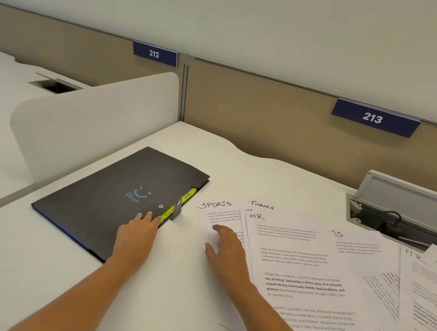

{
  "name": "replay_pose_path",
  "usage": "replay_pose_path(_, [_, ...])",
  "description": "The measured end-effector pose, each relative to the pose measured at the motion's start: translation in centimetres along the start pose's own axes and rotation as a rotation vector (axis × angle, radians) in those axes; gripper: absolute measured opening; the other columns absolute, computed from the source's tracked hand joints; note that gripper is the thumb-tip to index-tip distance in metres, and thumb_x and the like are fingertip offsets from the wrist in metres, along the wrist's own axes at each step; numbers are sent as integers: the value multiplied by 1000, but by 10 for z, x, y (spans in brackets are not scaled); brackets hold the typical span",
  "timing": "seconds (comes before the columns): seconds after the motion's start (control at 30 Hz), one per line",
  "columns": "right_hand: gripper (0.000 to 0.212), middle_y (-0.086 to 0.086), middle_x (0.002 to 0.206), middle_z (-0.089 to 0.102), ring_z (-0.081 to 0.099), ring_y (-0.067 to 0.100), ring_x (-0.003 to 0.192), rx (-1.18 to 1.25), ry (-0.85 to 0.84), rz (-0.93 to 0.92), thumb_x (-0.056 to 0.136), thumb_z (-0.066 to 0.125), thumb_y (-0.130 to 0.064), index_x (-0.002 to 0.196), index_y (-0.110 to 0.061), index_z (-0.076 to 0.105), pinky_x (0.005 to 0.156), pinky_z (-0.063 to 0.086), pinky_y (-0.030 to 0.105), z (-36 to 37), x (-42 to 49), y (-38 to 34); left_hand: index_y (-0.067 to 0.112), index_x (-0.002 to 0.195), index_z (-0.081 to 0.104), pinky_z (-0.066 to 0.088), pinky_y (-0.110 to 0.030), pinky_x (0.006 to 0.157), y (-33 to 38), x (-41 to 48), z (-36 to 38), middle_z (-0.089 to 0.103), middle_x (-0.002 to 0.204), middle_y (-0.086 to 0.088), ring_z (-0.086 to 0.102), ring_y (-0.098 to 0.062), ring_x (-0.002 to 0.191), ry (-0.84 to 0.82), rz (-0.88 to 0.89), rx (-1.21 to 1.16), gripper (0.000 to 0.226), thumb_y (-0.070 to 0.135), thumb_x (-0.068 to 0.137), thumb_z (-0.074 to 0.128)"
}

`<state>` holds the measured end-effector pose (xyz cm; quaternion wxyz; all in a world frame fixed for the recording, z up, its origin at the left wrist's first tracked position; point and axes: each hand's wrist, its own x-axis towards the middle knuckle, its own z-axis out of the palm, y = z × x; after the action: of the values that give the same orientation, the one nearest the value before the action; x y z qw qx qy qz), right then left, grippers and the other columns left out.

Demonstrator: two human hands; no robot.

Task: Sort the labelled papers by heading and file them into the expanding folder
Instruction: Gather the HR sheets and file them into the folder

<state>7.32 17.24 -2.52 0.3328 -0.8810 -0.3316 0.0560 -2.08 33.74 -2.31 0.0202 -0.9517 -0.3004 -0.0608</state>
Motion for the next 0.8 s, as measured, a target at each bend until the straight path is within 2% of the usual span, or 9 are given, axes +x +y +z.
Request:
replay_pose_path(0.07, [41, 1, 138, 46, 43, 16, 127, -14, 30, 24, 93, 51, -19, 132, -12, 46, 99, 30, 18, -9, -4, 9, 22, 139, 39, 48, -32, 86, 3, -2, -4, 39, 144, -1, 42, -22, 132, -24, -53, -30, 49, 1, 96, 31])
replay_pose_path(0.2, [37, 0, 139, 45, 42, 15, 128, -31, 70, 116, 92, 53, -24, 128, -14, 51, 99, 34, 24, -30, -19, 31, 17, 136, 43, 32, -35, 108, 17, -10, -9, 44, 142, -3, 36, -23, 136, 30, -143, -192, 45, 3, 96, 27])
replay_pose_path(0.3, [38, 0, 145, 39, 35, 15, 134, -58, 115, 179, 94, 52, -26, 130, -16, 50, 106, 29, 26, -48, -36, 48, 8, 126, 55, 32, -38, 107, 37, -25, -9, 54, 132, -12, 44, -29, 128, 135, -166, -428, 37, 3, 94, 38])
replay_pose_path(0.4, [40, 1, 149, 35, 32, 17, 137, -114, 127, 238, 94, 50, -29, 132, -17, 49, 108, 29, 29, -67, -52, 66, 10, 126, 58, 26, -36, 111, 63, -45, -6, 48, 141, -8, 36, -24, 136, 162, -72, -549, 33, 11, 94, 48])
replay_pose_path(0.57, [47, 5, 155, 24, 21, 19, 143, -236, 67, 346, 96, 45, -33, 140, -17, 40, 117, 15, 33, -93, -82, 91, 23, 139, 39, 7, -32, 117, 109, -73, -6, 26, 154, 3, 12, -14, 145, -33, 113, -505, 44, 38, 98, 35])
replay_pose_path(0.67, [53, 5, 156, 17, 13, 18, 145, -287, 2, 391, 96, 42, -40, 144, -19, 33, 118, 9, 38, -102, -100, 98, 25, 145, 27, 1, -38, 118, 133, -82, -7, 14, 157, 5, 3, -13, 146, -164, 188, -437, 56, 50, 96, 30])
replay_pose_path(0.8, [57, 3, 157, 16, 12, 16, 145, -347, -77, 392, 96, 37, -47, 147, -23, 26, 118, 12, 39, -107, -116, 100, 24, 148, 18, 0, -46, 117, 153, -91, -7, 4, 158, 3, -3, -16, 146, -275, 212, -344, 63, 56, 95, 28])
